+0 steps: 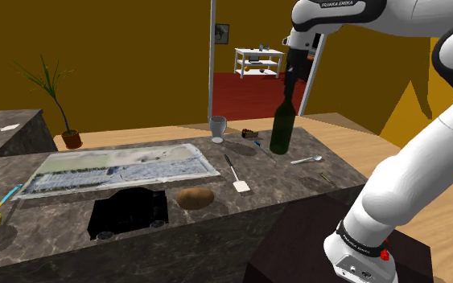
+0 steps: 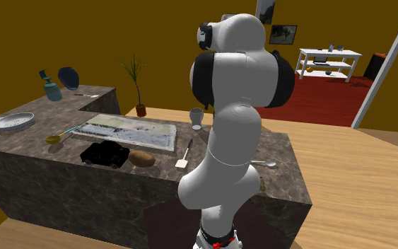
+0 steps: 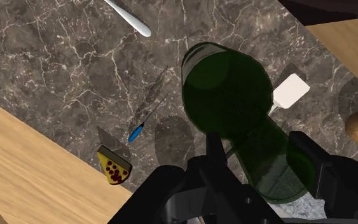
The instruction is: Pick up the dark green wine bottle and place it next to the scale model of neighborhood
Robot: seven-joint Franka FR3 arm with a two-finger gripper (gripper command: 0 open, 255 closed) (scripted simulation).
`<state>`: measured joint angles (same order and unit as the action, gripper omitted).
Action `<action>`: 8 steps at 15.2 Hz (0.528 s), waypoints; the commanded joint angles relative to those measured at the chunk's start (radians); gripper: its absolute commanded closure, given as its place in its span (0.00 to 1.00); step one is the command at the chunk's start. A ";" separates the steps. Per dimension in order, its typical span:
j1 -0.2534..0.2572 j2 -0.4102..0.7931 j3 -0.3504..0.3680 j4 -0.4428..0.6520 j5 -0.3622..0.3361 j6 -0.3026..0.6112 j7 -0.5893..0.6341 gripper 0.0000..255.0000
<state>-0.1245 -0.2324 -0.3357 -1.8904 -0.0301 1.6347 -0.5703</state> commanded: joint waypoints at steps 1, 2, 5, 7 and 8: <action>0.018 -0.009 0.031 -0.013 0.006 0.004 0.050 1.00; 0.028 -0.015 0.047 -0.020 0.009 0.006 0.075 1.00; 0.056 -0.025 0.095 -0.034 0.020 0.011 0.149 1.00; 0.075 -0.027 0.126 -0.038 0.029 0.014 0.198 1.00; 0.085 -0.026 0.141 -0.038 0.033 0.015 0.222 1.00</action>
<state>-0.0491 -0.2545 -0.2106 -1.9201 -0.0005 1.6452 -0.3749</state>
